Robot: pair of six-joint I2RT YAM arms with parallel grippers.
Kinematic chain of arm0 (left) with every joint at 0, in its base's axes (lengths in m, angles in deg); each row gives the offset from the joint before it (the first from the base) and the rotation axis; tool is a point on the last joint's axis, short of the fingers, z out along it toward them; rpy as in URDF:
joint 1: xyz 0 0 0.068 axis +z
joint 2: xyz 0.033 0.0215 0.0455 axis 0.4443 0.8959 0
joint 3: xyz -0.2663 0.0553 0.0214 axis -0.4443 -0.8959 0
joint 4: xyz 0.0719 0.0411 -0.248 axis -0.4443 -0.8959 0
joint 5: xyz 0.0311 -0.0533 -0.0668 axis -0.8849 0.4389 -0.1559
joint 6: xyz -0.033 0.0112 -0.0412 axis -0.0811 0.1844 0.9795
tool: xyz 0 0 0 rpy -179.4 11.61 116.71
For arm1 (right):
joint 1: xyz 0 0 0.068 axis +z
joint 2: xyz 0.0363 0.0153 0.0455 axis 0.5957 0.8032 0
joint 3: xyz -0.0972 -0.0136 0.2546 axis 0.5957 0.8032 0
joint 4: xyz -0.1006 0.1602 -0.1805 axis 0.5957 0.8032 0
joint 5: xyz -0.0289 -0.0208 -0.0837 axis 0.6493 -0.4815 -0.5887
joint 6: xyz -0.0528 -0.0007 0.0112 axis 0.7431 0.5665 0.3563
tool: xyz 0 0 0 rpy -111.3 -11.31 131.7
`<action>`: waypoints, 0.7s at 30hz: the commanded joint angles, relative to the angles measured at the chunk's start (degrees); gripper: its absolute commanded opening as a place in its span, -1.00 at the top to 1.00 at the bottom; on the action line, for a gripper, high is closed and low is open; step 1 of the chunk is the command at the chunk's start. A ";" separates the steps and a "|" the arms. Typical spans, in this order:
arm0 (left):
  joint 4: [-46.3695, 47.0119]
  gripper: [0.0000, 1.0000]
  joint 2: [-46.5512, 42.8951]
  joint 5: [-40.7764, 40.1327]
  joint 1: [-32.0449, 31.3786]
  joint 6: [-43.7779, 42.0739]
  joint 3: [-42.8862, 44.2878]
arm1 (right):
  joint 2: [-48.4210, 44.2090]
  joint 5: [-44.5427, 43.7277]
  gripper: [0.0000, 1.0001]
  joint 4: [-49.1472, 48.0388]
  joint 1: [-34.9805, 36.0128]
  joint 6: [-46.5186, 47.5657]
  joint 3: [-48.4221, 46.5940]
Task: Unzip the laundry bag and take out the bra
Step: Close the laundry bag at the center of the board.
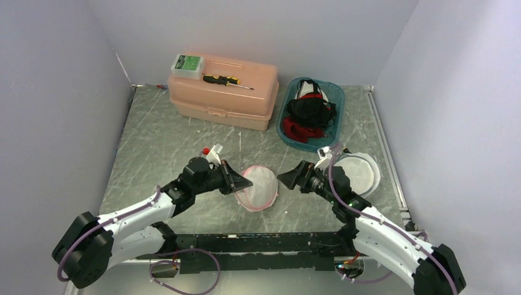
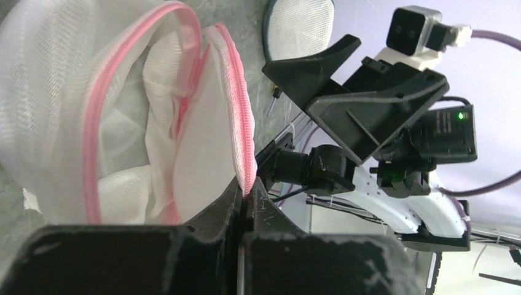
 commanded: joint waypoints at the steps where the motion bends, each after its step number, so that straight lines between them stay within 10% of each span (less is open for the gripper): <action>1: 6.47 0.95 -3.19 -2.62 -0.51 0.94 -3.72 | 5.02 9.46 -0.73 -11.98 -2.14 -3.17 1.48; 21: -21.97 0.95 7.03 -20.75 -1.01 -12.70 6.60 | 5.17 9.32 -0.18 -6.59 -1.59 6.25 -0.71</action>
